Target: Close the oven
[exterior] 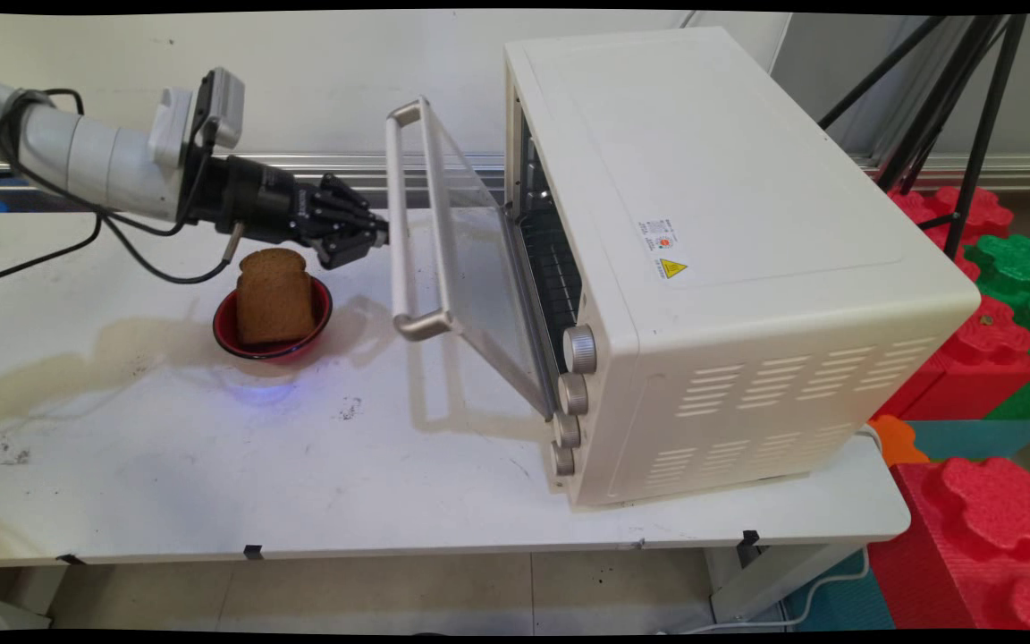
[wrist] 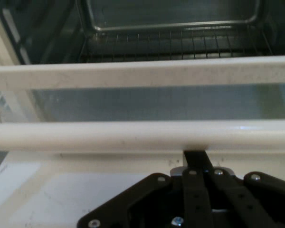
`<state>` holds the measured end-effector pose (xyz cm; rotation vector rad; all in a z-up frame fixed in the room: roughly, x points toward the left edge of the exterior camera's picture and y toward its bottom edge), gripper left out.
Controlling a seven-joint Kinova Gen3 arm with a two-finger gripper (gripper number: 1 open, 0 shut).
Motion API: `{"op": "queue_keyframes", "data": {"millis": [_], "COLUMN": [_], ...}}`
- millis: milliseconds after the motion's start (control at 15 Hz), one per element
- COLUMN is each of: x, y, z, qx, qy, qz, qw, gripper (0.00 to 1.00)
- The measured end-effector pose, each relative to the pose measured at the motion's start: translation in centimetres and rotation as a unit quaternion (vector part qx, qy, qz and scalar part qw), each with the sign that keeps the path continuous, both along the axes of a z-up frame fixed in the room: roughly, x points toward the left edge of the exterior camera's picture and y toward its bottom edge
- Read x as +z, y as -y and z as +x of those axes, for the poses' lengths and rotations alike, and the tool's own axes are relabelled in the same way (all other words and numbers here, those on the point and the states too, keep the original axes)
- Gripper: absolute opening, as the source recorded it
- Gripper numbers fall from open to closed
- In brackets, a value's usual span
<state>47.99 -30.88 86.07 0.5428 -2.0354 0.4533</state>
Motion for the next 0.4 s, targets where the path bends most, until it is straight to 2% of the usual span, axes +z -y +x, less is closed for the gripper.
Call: {"op": "queue_keyframes", "data": {"millis": [400], "x": [0.6], "y": [1.2], "z": [-1.4], "qx": [-0.009], "qy": [-0.006], "qz": [-0.01], "qw": [0.9999], "gripper": [0.0]}}
